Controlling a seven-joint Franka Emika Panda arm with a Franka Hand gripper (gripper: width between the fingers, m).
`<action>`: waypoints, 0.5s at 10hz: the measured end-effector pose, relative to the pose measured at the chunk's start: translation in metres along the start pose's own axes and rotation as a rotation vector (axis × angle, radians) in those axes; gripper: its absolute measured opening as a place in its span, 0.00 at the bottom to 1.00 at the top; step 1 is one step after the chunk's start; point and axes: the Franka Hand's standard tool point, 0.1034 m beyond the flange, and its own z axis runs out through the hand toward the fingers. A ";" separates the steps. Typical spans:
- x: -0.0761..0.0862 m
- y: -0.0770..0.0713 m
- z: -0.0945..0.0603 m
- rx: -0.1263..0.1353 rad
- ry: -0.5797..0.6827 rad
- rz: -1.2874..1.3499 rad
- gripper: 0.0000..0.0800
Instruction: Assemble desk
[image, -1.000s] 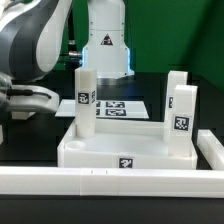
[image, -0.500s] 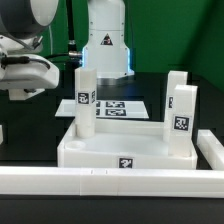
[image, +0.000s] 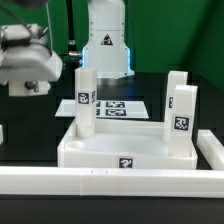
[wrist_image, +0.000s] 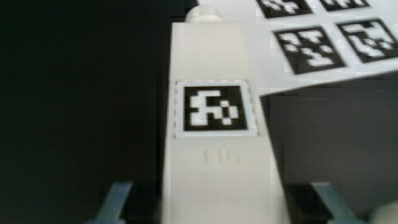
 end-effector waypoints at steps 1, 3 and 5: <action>0.000 -0.011 -0.013 0.017 0.072 0.014 0.36; 0.002 -0.018 -0.024 0.012 0.206 0.016 0.36; 0.008 -0.015 -0.028 -0.005 0.343 0.016 0.36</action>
Offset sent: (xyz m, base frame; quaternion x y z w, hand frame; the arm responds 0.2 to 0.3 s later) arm 0.0000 0.0000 0.0000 0.0000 0.1296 0.0000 0.9916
